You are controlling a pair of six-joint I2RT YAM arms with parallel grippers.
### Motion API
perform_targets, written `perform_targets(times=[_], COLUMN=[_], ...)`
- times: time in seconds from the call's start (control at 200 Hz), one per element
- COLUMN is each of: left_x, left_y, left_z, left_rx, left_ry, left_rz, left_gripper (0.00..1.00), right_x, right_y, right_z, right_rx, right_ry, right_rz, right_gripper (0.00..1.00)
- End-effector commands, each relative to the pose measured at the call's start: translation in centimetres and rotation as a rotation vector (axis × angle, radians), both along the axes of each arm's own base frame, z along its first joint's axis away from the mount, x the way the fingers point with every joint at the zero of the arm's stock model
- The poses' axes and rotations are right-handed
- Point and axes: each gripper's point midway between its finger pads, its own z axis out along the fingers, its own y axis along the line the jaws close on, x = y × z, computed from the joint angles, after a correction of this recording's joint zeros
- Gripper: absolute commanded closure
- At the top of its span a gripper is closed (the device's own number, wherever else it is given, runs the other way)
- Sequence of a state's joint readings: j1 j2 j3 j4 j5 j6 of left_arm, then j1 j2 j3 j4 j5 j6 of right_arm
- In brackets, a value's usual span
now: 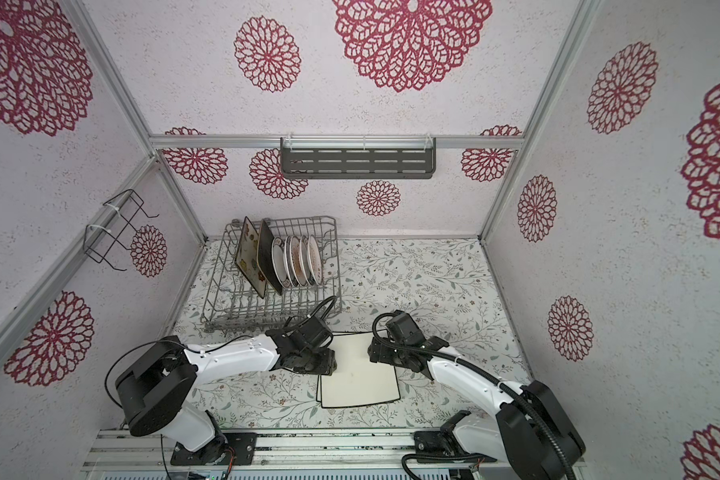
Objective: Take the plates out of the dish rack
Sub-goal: 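Press the stacked plates flat with both grippers at opposite edges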
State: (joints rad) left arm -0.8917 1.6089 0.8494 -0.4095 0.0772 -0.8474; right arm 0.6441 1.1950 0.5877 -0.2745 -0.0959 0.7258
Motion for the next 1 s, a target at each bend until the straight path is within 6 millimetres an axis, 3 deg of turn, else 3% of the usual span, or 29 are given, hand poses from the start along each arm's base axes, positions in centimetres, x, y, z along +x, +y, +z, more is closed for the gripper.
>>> perform_targets(times=[0.0,0.395,0.996], left_x=[-0.4,-1.4,-2.5], left_y=[-0.7,-1.7,-2.1], left_z=[0.8,0.8,1.1], left_rx=[-0.055,-0.106,-0.14], left_ry=[0.001,0.031,0.043], left_rz=[0.015,0.004,0.012], left_gripper=[0.41,0.38,0.32], right_x=[-1.2,-3.4,-5.0], right_y=[-0.7,-1.7,-0.6], right_z=[-0.3,-0.3,-1.1], right_rx=[-0.033,-0.047,-0.05], right_ry=[0.028,0.047,0.076], right_rz=[-0.029,-0.067,-0.053], right_gripper=[0.16,0.16,0.23])
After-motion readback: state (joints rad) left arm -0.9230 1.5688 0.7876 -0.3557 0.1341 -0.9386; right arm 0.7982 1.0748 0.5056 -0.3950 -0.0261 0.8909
